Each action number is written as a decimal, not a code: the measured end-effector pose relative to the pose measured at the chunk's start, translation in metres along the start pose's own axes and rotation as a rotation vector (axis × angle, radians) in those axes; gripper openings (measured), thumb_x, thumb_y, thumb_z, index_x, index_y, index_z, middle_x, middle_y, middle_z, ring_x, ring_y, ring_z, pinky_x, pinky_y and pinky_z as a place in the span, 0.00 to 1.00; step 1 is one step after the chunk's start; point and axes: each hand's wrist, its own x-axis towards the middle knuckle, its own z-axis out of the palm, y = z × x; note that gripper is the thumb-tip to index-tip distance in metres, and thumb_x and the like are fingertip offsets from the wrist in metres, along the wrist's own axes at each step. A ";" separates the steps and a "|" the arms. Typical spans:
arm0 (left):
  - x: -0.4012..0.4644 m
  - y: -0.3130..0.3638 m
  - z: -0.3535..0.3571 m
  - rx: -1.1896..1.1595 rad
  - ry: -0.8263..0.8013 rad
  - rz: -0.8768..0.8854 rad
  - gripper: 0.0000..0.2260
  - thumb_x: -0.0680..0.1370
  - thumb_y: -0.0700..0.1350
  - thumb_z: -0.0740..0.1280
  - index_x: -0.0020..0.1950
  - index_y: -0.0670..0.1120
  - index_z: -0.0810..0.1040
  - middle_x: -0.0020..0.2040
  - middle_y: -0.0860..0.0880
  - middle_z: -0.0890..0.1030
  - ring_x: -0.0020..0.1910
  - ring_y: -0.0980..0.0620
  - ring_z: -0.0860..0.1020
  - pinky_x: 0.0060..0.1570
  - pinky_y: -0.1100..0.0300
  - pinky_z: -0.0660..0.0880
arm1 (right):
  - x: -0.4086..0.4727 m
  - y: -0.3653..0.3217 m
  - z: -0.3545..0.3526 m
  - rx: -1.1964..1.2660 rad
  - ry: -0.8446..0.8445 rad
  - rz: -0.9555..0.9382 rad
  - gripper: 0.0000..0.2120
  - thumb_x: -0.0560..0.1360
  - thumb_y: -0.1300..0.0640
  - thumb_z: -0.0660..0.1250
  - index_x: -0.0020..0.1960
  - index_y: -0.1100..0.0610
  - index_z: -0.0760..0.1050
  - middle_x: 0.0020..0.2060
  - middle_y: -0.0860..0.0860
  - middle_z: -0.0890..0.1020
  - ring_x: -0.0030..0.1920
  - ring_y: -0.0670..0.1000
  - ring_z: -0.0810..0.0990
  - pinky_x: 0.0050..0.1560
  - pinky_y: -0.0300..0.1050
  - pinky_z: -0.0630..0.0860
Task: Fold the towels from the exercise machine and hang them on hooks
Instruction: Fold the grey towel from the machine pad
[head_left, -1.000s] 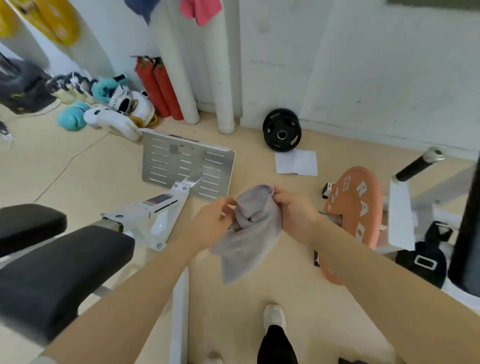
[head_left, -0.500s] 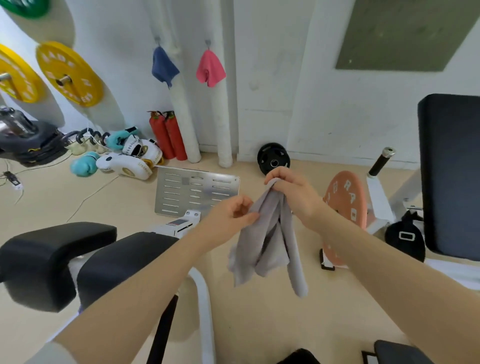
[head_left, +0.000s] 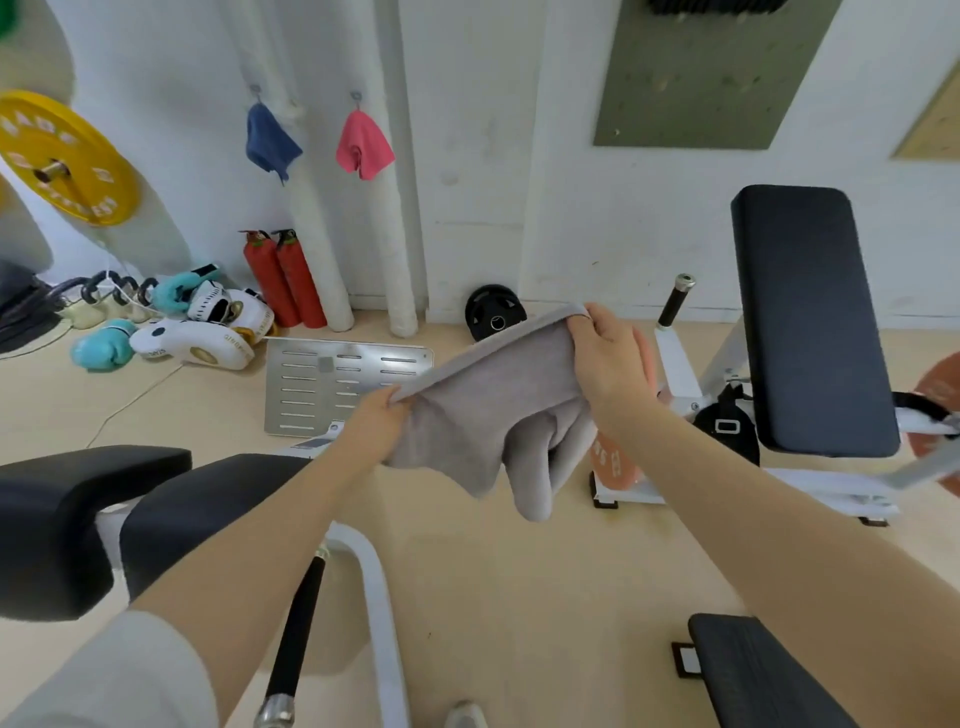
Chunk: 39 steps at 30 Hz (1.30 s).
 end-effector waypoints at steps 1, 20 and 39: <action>-0.006 0.008 0.004 -0.300 0.027 -0.091 0.12 0.80 0.44 0.57 0.39 0.48 0.74 0.33 0.49 0.78 0.40 0.48 0.76 0.37 0.61 0.70 | -0.007 0.004 -0.006 -0.078 0.034 -0.021 0.13 0.79 0.57 0.55 0.41 0.63 0.71 0.34 0.51 0.71 0.37 0.48 0.68 0.37 0.35 0.66; -0.203 0.054 0.099 -0.494 -0.199 0.193 0.02 0.74 0.41 0.69 0.43 0.43 0.79 0.41 0.48 0.81 0.45 0.52 0.78 0.48 0.60 0.73 | -0.145 0.037 -0.116 -0.035 -0.128 -0.157 0.12 0.75 0.58 0.66 0.34 0.60 0.71 0.25 0.45 0.72 0.30 0.43 0.68 0.36 0.40 0.67; -0.273 0.003 0.094 0.104 -0.224 0.246 0.16 0.72 0.46 0.72 0.57 0.50 0.73 0.46 0.58 0.76 0.52 0.57 0.75 0.48 0.75 0.70 | -0.212 0.025 -0.093 -0.103 -0.552 -0.252 0.05 0.75 0.61 0.65 0.44 0.58 0.80 0.36 0.49 0.81 0.38 0.44 0.77 0.44 0.40 0.75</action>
